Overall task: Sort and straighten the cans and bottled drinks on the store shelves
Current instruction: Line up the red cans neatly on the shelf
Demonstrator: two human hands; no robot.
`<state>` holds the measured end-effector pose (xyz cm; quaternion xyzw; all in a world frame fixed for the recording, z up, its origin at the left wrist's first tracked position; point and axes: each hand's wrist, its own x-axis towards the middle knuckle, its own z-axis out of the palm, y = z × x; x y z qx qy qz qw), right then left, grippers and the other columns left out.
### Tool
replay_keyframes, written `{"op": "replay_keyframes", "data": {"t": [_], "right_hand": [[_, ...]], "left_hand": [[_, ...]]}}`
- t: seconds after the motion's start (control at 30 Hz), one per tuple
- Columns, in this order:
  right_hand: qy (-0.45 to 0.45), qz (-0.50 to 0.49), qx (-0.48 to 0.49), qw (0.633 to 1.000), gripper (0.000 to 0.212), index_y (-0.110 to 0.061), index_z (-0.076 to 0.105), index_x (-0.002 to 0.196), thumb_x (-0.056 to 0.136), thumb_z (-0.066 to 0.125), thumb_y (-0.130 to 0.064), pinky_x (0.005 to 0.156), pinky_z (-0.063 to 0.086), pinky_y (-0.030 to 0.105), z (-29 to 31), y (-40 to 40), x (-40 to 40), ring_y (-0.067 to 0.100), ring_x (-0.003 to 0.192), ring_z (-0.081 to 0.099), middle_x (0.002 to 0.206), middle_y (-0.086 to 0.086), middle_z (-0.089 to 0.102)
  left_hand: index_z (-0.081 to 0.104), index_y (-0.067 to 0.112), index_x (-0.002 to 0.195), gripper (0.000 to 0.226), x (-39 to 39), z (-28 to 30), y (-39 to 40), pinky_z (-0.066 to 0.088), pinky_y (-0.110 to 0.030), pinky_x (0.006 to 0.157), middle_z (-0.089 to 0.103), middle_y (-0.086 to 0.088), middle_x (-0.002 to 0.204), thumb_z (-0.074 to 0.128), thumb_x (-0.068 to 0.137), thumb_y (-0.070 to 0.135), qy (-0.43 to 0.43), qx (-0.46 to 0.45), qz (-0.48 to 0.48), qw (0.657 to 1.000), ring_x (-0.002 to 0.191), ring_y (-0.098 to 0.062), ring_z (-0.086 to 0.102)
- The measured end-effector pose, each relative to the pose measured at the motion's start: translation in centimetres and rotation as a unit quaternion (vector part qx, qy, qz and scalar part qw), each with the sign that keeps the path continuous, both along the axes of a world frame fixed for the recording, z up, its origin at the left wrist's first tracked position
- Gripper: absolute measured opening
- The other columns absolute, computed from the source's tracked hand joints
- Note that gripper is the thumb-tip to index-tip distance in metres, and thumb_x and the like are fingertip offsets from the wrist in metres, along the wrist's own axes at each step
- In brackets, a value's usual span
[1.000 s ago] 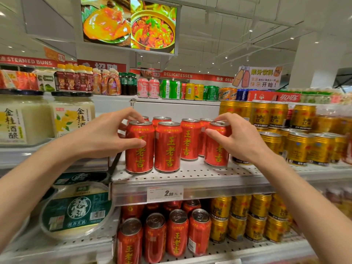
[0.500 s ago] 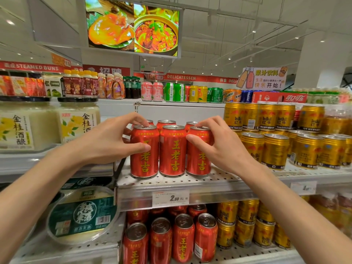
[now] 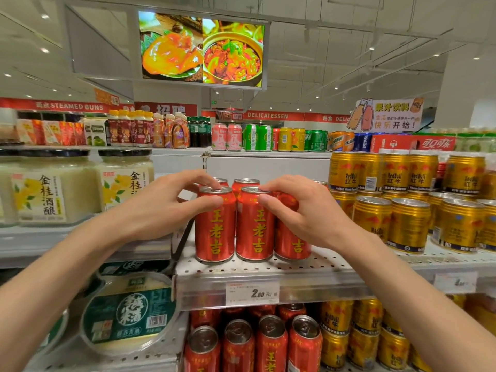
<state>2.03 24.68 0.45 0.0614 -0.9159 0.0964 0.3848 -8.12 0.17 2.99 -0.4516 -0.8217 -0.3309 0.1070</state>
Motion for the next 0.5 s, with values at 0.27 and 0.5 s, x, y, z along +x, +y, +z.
{"op": "replay_keyframes", "data": {"t": [0.27,0.5], "right_hand": [[0.027,0.005,-0.007,1.0,0.053,-0.025,0.072,0.113,0.092,0.042,-0.064,0.087,0.053,0.041,-0.3,0.2,-0.3,0.012,0.101,0.064,0.107,-0.009,0.072],[0.027,0.006,-0.009,1.0,0.053,-0.028,0.071,0.113,0.091,0.041,-0.065,0.09,0.053,0.04,-0.4,0.3,-0.3,0.009,0.103,0.063,0.109,-0.012,0.072]], "left_hand": [[0.058,0.029,0.127,0.031,-2.5,3.0,2.2,0.051,-0.028,0.088,0.062,0.009,0.127,0.057,0.098,0.042,0.005,-0.008,0.053,0.999,0.109,-0.006,0.061],[0.061,0.018,0.125,0.045,-5.5,5.0,5.9,0.052,-0.039,0.096,0.063,-0.006,0.127,0.072,0.089,0.043,-0.055,-0.119,0.101,0.986,0.113,-0.023,0.061]]}}
